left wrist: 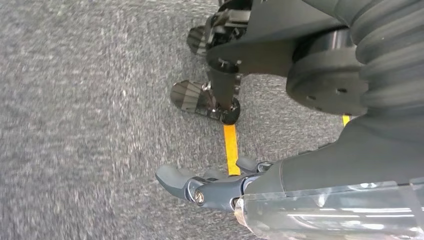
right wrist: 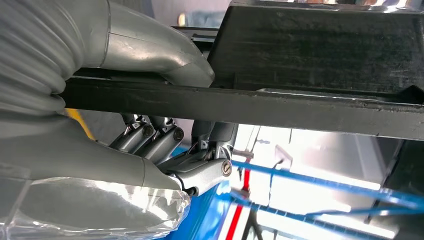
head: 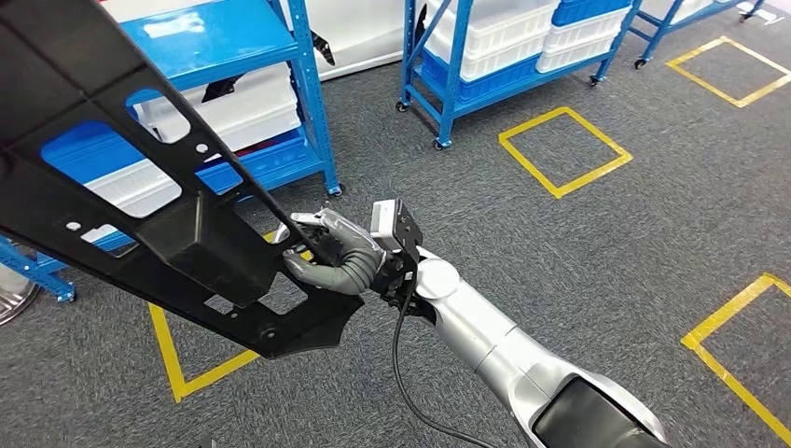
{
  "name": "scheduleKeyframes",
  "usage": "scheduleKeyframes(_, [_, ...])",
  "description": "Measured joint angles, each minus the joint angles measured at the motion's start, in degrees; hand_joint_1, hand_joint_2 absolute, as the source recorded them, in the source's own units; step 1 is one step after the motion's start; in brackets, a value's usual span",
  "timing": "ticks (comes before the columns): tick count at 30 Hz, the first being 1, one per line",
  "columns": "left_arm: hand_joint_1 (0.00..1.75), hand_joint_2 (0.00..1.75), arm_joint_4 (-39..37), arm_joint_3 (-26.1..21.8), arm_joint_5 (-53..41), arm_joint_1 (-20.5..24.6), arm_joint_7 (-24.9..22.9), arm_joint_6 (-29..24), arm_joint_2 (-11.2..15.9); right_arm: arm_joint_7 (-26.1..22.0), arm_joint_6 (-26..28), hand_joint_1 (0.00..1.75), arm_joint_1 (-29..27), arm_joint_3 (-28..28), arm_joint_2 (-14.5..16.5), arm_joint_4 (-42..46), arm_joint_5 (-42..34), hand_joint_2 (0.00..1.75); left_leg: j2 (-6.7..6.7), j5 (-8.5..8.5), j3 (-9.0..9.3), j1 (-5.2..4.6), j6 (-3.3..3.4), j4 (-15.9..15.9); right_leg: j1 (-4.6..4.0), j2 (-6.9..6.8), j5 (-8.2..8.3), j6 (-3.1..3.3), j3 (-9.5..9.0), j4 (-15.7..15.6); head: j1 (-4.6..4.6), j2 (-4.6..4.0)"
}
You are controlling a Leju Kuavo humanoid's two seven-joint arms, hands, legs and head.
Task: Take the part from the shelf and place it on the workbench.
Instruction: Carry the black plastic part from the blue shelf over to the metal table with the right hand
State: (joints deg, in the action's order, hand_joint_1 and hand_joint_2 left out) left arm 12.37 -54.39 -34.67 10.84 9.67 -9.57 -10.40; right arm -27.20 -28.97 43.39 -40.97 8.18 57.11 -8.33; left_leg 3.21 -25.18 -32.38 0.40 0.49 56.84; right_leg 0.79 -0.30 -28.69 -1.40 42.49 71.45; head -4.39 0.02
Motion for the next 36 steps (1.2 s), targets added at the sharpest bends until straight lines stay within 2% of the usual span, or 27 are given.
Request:
scheduleKeyframes(2, [0.0,1.75,0.0,0.03,0.0,0.08,0.09,0.0,-0.08,-0.06,0.06,1.75,0.08,-0.02,0.0,-0.12,0.01,1.75,1.18,-0.45,-0.03,-0.2,-0.4,0.54,-0.27,-2.28,2.92,0.36,-4.45,-7.9,0.0,0.0])
scheduleKeyframes(3, [0.0,1.75,0.0,0.04,0.0,0.12,0.13,0.0,-0.1,-0.11,0.09,1.75,0.11,-0.03,0.01,-0.14,0.01,1.75,1.62,-0.67,-0.06,-0.36,-0.67,0.82,-0.43,-3.15,3.61,0.74,-5.88,-10.59,0.0,-0.01])
scheduleKeyframes(4, [0.0,1.75,0.0,0.07,-0.01,0.17,0.14,0.0,-0.09,-0.16,0.11,1.75,0.12,-0.05,0.01,-0.15,0.01,1.75,2.05,-0.85,-0.07,-0.53,-0.95,1.02,-0.59,-3.63,3.74,1.13,-6.46,-11.83,0.0,-0.01])
scheduleKeyframes(6, [0.0,1.75,0.0,0.15,-0.02,0.22,0.16,0.0,-0.09,-0.23,0.12,1.75,0.1,-0.07,-0.03,-0.17,0.03,1.75,3.02,-1.02,0.06,-0.65,-1.46,1.11,-0.67,-2.55,3.82,1.84,-6.27,-12.0,0.0,-0.01])
scheduleKeyframes(7, [0.0,1.75,0.0,0.21,-0.02,0.26,0.17,0.0,-0.09,-0.25,0.12,1.75,0.09,-0.08,-0.05,-0.19,0.04,1.75,3.1,-1.3,0.1,-0.58,-1.77,1.27,-0.59,-1.92,3.96,2.13,-6.25,-12.11,0.0,0.0])
scheduleKeyframes(9, [0.0,1.75,0.0,0.31,-0.02,0.28,0.19,0.0,-0.1,-0.27,0.13,1.75,0.13,-0.08,-0.03,-0.19,0.04,1.75,1.18,-3.4,-0.77,-0.3,-2.38,3.79,-0.26,-0.67,4.3,2.73,-6.21,-12.34,0.0,0.0])
scheduleKeyframes(11, [0.0,1.75,0.0,0.34,-0.02,0.15,0.2,0.0,-0.09,-0.31,0.13,1.75,0.13,-0.13,0.09,-0.24,0.04,1.75,-1.66,-7.32,-3.7,-0.05,-2.78,10.77,-0.16,0.67,4.52,3.07,-6.03,-12.38,0.0,0.0])
scheduleKeyframes(12, [0.0,1.75,0.0,0.34,-0.02,0.05,0.19,0.0,-0.09,-0.32,0.19,1.75,0.05,-0.17,0.13,-0.3,0.07,1.75,-2.3,-8.91,-5.43,0.0,-2.87,14.69,-0.2,1.44,4.6,3.16,-5.93,-12.37,0.0,0.0])
scheduleKeyframes(13, [0.0,1.75,0.0,0.34,-0.04,-0.03,0.17,-0.01,-0.09,-0.33,0.3,1.75,-0.08,-0.21,0.11,-0.36,0.16,1.75,-2.56,-9.53,-6.61,0.0,-2.86,17.25,-0.26,2.27,4.66,3.19,-5.87,-12.35,0.0,0.0])
scheduleKeyframes(14, [0.0,1.75,0.0,0.36,-0.08,-0.08,0.15,-0.02,-0.09,-0.34,0.5,1.75,-0.25,-0.25,0.07,-0.41,0.33,1.75,-2.67,-9.01,-6.86,0.0,-2.75,17.71,-0.31,3.1,4.72,3.19,-5.85,-12.33,0.0,0.0])
scheduleKeyframes(15, [0.0,1.75,0.0,0.4,-0.15,-0.08,0.09,-0.05,-0.09,-0.38,0.79,1.75,-0.41,-0.28,0.01,-0.42,0.57,1.75,-2.86,-7.37,-5.97,0.0,-2.55,15.72,-0.35,3.94,4.77,3.14,-5.89,-12.3,0.0,0.0])
scheduleKeyframes(16, [0.0,1.75,0.0,0.45,-0.27,-0.04,0.03,-0.1,-0.09,-0.42,1.05,1.75,-0.54,-0.29,-0.05,-0.38,0.81,1.75,-3.5,-5.06,-4.26,0.0,-2.24,11.92,-0.37,4.76,4.82,3.07,-5.94,-12.27,0.0,0.0])
scheduleKeyframes(18, [0.0,1.75,0.0,0.57,-0.47,0.07,-0.11,-0.2,-0.08,-0.6,1.37,1.75,-0.66,-0.3,-0.14,-0.28,1.14,1.75,-6.04,-2.04,-0.8,0.1,-1.59,4.51,-0.31,6.18,5.06,2.7,-5.85,-12.27,0.0,0.0])
scheduleKeyframes(19, [0.0,1.75,0.0,0.62,-0.52,0.14,-0.16,-0.24,-0.08,-0.75,1.39,1.75,-0.76,-0.3,-0.21,-0.22,1.2,1.75,-7.02,-1.59,0.13,0.1,-1.34,2.44,-0.21,6.81,5.25,2.39,-5.65,-12.28,0.0,0.0])
scheduleKeyframes(20, [0.0,1.75,0.0,0.67,-0.52,0.22,-0.19,-0.27,-0.1,-0.93,1.43,1.75,-0.98,-0.29,-0.35,-0.13,1.28,1.75,-7.43,-1.78,0.48,0.07,-1.19,1.66,-0.08,7.4,5.49,2.02,-5.4,-12.35,-0.01,0.0])
scheduleKeyframes(22, [0.0,1.75,0.0,0.77,-0.46,0.39,-0.19,-0.42,-0.25,-1.18,1.65,1.75,-1.71,-0.22,-0.81,0.27,1.67,1.75,-6.34,-1.51,0.74,0.17,-0.83,0.78,0.0,8.29,5.89,1.23,-5.1,-12.6,-0.01,0.0])
scheduleKeyframes(23, [0.0,1.75,0.0,0.8,-0.42,0.48,-0.16,-0.54,-0.34,-1.21,1.81,1.75,-2.05,-0.14,-1.09,0.53,1.92,1.75,-5.64,-1.17,0.93,0.29,-0.53,0.23,-0.2,7.4,5.55,0.95,-4.84,-12.26,0.02,0.0])
scheduleKeyframes(24, [0.0,1.75,0.0,0.81,-0.37,0.53,-0.15,-0.68,-0.41,-1.19,1.94,1.75,-2.26,-0.06,-1.3,0.78,2.15,1.75,-4.86,-0.81,1.1,0.41,-0.19,-0.34,-0.41,5.95,4.64,0.74,-4.22,-11.11,0.04,0.0])
scheduleKeyframes(26, [0.0,1.75,0.0,0.81,-0.3,0.49,-0.16,-0.9,-0.45,-1.1,2.06,1.75,-2.37,0.04,-1.49,1.09,2.35,1.75,-3.22,-0.47,1.16,0.26,0.27,-0.84,-0.6,2.16,1.05,0.5,-1.33,-5.04,0.09,0.0])
scheduleKeyframes(28, [0.0,1.75,0.0,0.8,-0.22,0.4,-0.21,-1.02,-0.44,-0.9,2.05,1.75,-2.49,0.05,-1.59,1.14,2.39,1.75,-1.54,-0.52,0.96,0.07,0.37,-0.69,-0.3,0.83,-1.77,0.2,1.78,1.85,0.09,0.0])
scheduleKeyframes(29, [0.0,1.75,0.0,0.8,-0.18,0.4,-0.23,-1.06,-0.44,-0.77,2.05,1.75,-2.56,0.05,-1.66,1.13,2.4,1.75,-0.76,-0.59,0.88,0.04,0.35,-0.57,-0.16,0.6,-1.75,0.06,2.1,2.91,0.1,0.0])
scheduleKeyframes(30, [0.0,1.75,0.0,0.81,-0.16,0.41,-0.24,-1.09,-0.46,-0.65,2.05,1.75,-2.58,0.05,-1.71,1.13,2.4,1.75,-0.01,-0.7,0.82,0.04,0.25,-0.41,-0.04,0.33,-0.78,-0.04,1.28,1.76,0.09,0.0])
scheduleKeyframes(31, [0.0,1.75,0.0,0.81,-0.15,0.44,-0.24,-1.09,-0.49,-0.55,2.06,1.75,-2.54,0.05,-1.72,1.14,2.4,1.75,0.69,-0.88,0.81,0.05,0.11,-0.18,0.03,-0.25,0.91,-0.07,-0.71,-1.54,0.09,0.0])
scheduleKeyframes(33, [0.0,1.75,0.0,0.82,-0.09,0.51,-0.24,-1.09,-0.52,-0.36,2.06,1.75,-2.38,0.06,-1.59,1.31,2.39,1.75,1.82,-1.4,0.77,-0.17,-0.41,0.47,-0.17,-2.8,3.33,0.3,-4.98,-9.18,0.08,0.0])
scheduleKeyframes(34, [0.0,1.75,0.0,0.81,-0.02,0.53,-0.22,-1.09,-0.51,-0.24,2.05,1.75,-2.32,0.07,-1.48,1.41,2.39,1.75,2.3,-1.63,0.74,-0.35,-0.7,0.73,-0.36,-3.59,3.8,0.62,-6.16,-11.41,0.09,0.0])
scheduleKeyframes(35, [0.0,1.75,0.0,0.81,0.05,0.55,-0.21,-1.09,-0.49,-0.11,2.05,1.75,-2.3,0.07,-1.36,1.51,2.39,1.75,2.77,-1.78,0.74,-0.53,-1.03,0.87,-0.55,-3.9,3.74,0.98,-6.47,-12.21,0.09,0.0])
scheduleKeyframes(36, [0.0,1.75,0.0,0.8,0.15,0.55,-0.2,-1.08,-0.46,0.0,2.04,1.75,-2.3,0.07,-1.25,1.56,2.39,1.75,3.27,-1.85,0.79,-0.65,-1.33,0.88,-0.66,-3.25,3.86,1.32,-6.35,-12.16,0.09,0.0])
